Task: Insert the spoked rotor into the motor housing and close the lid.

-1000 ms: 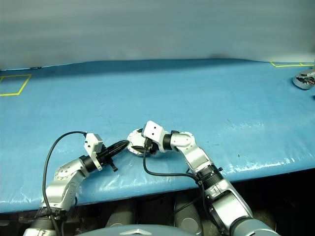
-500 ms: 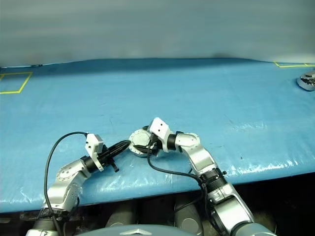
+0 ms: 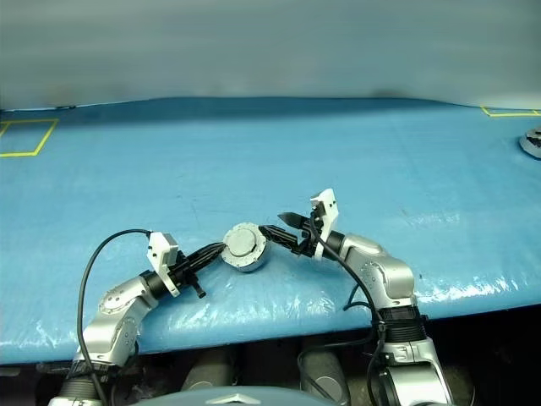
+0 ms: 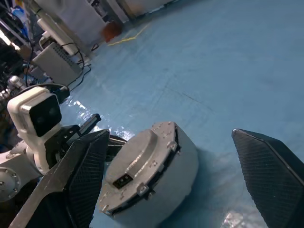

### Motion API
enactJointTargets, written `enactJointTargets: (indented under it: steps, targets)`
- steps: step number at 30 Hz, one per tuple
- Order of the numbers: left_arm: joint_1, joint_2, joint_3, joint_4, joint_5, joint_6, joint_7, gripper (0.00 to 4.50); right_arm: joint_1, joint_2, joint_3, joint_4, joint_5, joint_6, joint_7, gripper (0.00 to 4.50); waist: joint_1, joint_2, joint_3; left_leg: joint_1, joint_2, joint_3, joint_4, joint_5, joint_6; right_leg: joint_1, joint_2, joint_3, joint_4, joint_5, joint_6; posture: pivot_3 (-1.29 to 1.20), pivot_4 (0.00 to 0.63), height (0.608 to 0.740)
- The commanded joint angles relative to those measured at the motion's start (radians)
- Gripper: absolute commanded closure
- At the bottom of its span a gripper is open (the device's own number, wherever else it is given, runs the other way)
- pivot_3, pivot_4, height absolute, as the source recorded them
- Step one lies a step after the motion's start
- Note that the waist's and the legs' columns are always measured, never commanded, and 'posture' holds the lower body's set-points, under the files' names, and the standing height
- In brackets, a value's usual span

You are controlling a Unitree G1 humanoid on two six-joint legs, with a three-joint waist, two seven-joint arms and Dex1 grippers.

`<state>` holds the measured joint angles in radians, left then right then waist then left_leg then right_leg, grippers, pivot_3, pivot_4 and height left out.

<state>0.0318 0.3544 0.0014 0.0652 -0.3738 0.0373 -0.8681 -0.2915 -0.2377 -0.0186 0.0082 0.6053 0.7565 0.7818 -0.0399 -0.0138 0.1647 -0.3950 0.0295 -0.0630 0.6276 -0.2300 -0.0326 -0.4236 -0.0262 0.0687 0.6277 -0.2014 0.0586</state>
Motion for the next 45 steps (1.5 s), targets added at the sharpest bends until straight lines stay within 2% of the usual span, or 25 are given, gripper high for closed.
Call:
enactJointTargets:
  steps: [1, 5, 12, 15, 21, 23, 27, 33, 36, 41, 44, 45]
  targets:
    - [0.016, -0.008, -0.022, 0.015, 0.018, 0.006, 0.003, 4.5, 0.017, 0.02, -0.039, 0.003, 0.099, 0.108, -0.008, 0.16, 0.0, 0.0, 0.0, -0.001, 0.0, 0.0, 0.0, 0.0, 0.0, 0.0, 0.0, 0.0, 0.0, 0.0, 0.0, 0.0, 0.15, 0.74]
    - [0.011, -0.009, -0.022, 0.019, 0.019, -0.002, 0.003, 4.5, 0.033, 0.047, -0.045, 0.017, 0.138, 0.19, -0.038, 0.16, 0.0, 0.0, 0.0, -0.001, 0.0, 0.0, 0.0, 0.0, 0.0, -0.001, 0.0, 0.0, 0.0, 0.0, 0.0, 0.0, 0.15, 0.74]
    - [0.01, -0.009, -0.023, 0.023, 0.026, -0.013, 0.006, 4.5, 0.036, 0.097, -0.045, 0.061, 0.149, 0.228, -0.07, 0.16, 0.0, 0.0, 0.0, -0.001, 0.0, 0.0, 0.001, 0.0, 0.0, -0.001, 0.0, 0.0, 0.001, 0.0, 0.001, 0.0, 0.15, 0.74]
    - [0.012, -0.008, -0.023, 0.023, 0.028, -0.018, 0.009, 4.5, 0.035, 0.113, -0.059, 0.084, 0.158, 0.234, -0.08, 0.76, 0.0, 0.0, 0.0, -0.001, 0.0, 0.0, 0.001, 0.0, 0.0, 0.0, 0.0, 0.0, 0.001, 0.0, 0.001, 0.0, 0.15, 0.74]
    - [0.017, -0.004, -0.02, 0.02, 0.027, -0.02, 0.012, 4.5, 0.035, 0.113, -0.062, 0.084, 0.162, 0.24, -0.086, 2.81, -0.001, 0.0, 0.0, 0.0, 0.0, 0.0, 0.001, 0.0, 0.0, 0.0, 0.0, 0.0, 0.001, 0.001, 0.001, 0.0, 0.15, 0.74]
    - [0.017, -0.005, -0.021, 0.021, 0.027, -0.02, 0.013, 4.5, 0.034, 0.111, -0.063, 0.085, 0.167, 0.24, -0.085, 3.3, 0.0, 0.0, -0.001, 0.001, 0.0, 0.0, 0.002, 0.0, 0.0, 0.001, 0.001, 0.0, 0.001, 0.001, 0.001, 0.0, 0.15, 0.74]
    - [0.018, -0.006, -0.02, 0.02, 0.026, -0.02, 0.016, 4.5, 0.031, 0.111, -0.059, 0.091, 0.157, 0.228, -0.091, 3.34, 0.0, 0.0, -0.001, 0.001, 0.0, 0.0, 0.004, 0.0, 0.0, 0.002, 0.001, 0.0, 0.001, 0.001, 0.001, 0.0, 0.15, 0.74]
    - [0.012, -0.062, 0.048, -0.01, -0.069, -0.01, 0.042, 4.5, 0.02, 0.127, -0.086, 0.103, 0.163, 0.22, -0.122, 3.34, -0.002, 0.0, -0.001, 0.001, 0.0, 0.0, 0.004, 0.0, 0.0, 0.002, 0.001, 0.0, 0.001, 0.001, 0.002, 0.0, 0.15, 0.74]
    - [0.002, -0.114, 0.094, -0.029, -0.131, -0.025, 0.062, 4.5, 0.005, 0.157, -0.142, 0.124, 0.199, 0.206, -0.146, 3.34, -0.005, 0.0, -0.001, 0.001, 0.0, 0.0, 0.004, 0.0, 0.0, 0.002, 0.001, 0.0, 0.001, 0.001, 0.002, 0.0, 0.15, 0.74]
    - [0.003, -0.121, 0.113, -0.055, -0.217, 0.107, 0.078, 4.5, -0.023, 0.219, -0.25, 0.13, 0.312, 0.205, -0.164, 3.34, -0.009, 0.0, 0.0, -0.001, 0.0, 0.0, 0.004, 0.0, 0.0, 0.001, 0.001, 0.001, 0.001, 0.002, 0.003, 0.0, 0.15, 0.74]
    - [0.004, -0.133, 0.123, -0.062, -0.24, 0.132, 0.085, 3.98, -0.039, 0.247, -0.294, 0.115, 0.357, 0.201, -0.177, 3.34, -0.013, 0.001, 0.0, -0.005, 0.0, 0.0, 0.004, 0.0, 0.0, -0.003, 0.001, 0.001, 0.001, 0.004, 0.006, 0.0, 0.15, 0.74]
    - [-0.001, -0.147, 0.132, -0.062, -0.257, 0.136, 0.089, 3.55, -0.045, 0.254, -0.306, 0.104, 0.373, 0.202, -0.184, 3.34, -0.015, 0.001, 0.0, -0.006, 0.0, 0.0, 0.004, 0.0, 0.0, -0.003, 0.001, 0.001, 0.001, 0.006, 0.009, 0.0, 0.15, 0.74]
